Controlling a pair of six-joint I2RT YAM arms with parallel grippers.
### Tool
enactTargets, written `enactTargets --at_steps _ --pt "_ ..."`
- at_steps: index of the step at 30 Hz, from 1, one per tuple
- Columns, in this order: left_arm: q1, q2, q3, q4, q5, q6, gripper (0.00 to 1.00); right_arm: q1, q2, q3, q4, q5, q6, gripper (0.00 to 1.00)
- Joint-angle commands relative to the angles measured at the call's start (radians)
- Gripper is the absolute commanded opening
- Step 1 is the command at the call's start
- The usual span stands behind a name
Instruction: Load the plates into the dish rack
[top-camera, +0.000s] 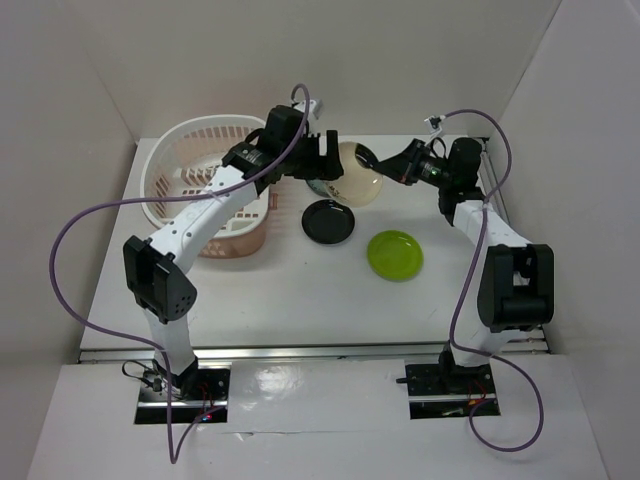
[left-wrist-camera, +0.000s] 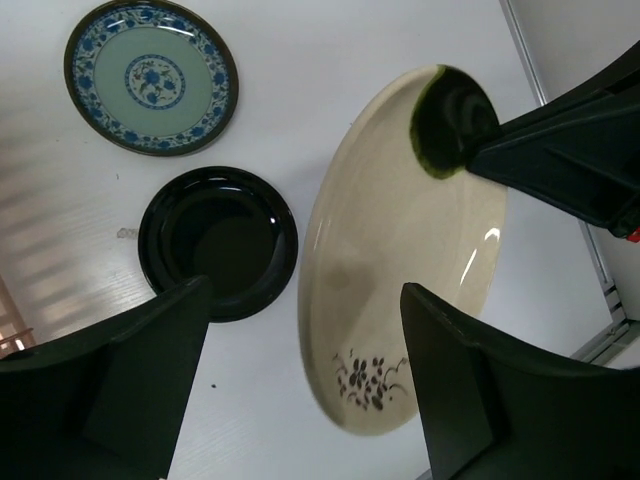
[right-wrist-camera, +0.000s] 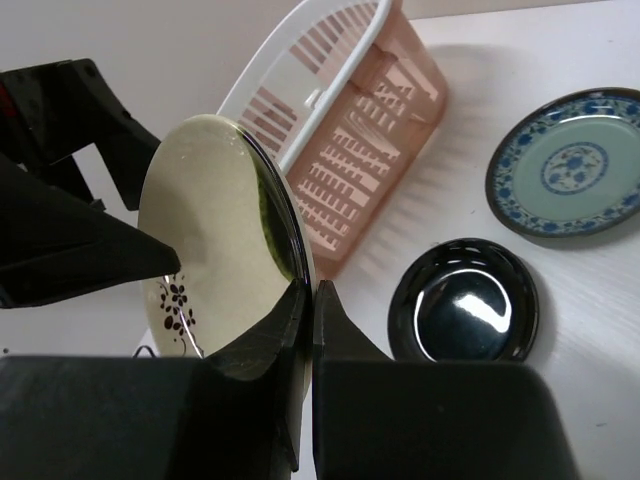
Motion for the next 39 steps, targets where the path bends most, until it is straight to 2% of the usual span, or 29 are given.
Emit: enactTargets --at_steps 1,4,5,6,8,9,13,16,17,18,19,20,24,29,33,36,39 --pt "-0.004 -0.037 -0.013 0.065 0.046 -0.017 0.87 0.023 -0.035 0.018 0.11 -0.035 0.02 0.0" --pt "-0.004 -0.049 -0.023 0.074 0.055 -0.017 0.75 0.032 -0.017 0.03 0.098 -0.026 0.02 0.0" --pt "-0.004 -0.059 -0.032 0.083 0.055 -0.017 0.63 0.032 -0.017 0.03 0.098 -0.026 0.011 0.0" --pt "-0.004 -0.059 -0.041 0.083 0.055 -0.017 0.57 0.032 -0.017 0.03 0.089 -0.026 0.011 0.0" --pt "-0.004 -0.08 -0.05 0.092 0.046 -0.017 0.51 0.032 -0.008 0.039 0.089 -0.017 0.011 0.0" --pt "-0.004 -0.08 -0.05 0.092 0.046 -0.017 0.37 0.032 -0.008 0.039 0.08 -0.017 0.011 0.0" --pt "-0.004 -0.089 -0.05 0.092 0.026 -0.017 0.0 0.051 0.011 0.061 0.07 -0.017 -0.007 0.0" --pt "-0.004 -0.089 -0.041 0.083 0.008 -0.026 0.0 0.06 0.03 0.072 0.07 -0.017 -0.008 0.01" --pt "-0.004 -0.089 -0.041 0.083 0.008 -0.026 0.0 0.06 0.031 0.084 0.06 -0.017 -0.008 0.26" --pt "-0.004 -0.089 -0.041 0.083 -0.023 -0.026 0.0 0.06 0.04 0.096 0.06 -0.017 -0.008 0.56" --pt "-0.004 -0.098 -0.041 0.083 -0.041 -0.017 0.0 0.069 0.04 0.105 0.035 -0.017 -0.008 0.93" --pt "-0.004 -0.108 -0.041 0.083 -0.064 -0.017 0.0 0.069 0.04 0.105 0.018 0.003 -0.017 1.0" --pt "0.019 -0.129 -0.007 0.042 -0.217 -0.028 0.0 0.069 0.04 0.147 -0.089 0.105 -0.072 1.0" --pt "0.073 -0.149 0.042 0.008 -0.325 -0.015 0.0 0.069 0.049 0.165 -0.183 0.198 -0.093 1.0" --pt "0.117 -0.149 0.051 0.008 -0.435 0.049 0.0 0.101 0.061 0.183 -0.261 0.271 -0.118 1.0" --pt "0.179 -0.14 0.051 0.043 -0.523 0.124 0.0 0.15 0.084 0.235 -0.374 0.391 -0.211 1.0" --pt "0.223 -0.117 0.042 0.09 -0.535 0.234 0.0 0.169 0.118 0.274 -0.454 0.44 -0.238 1.0"
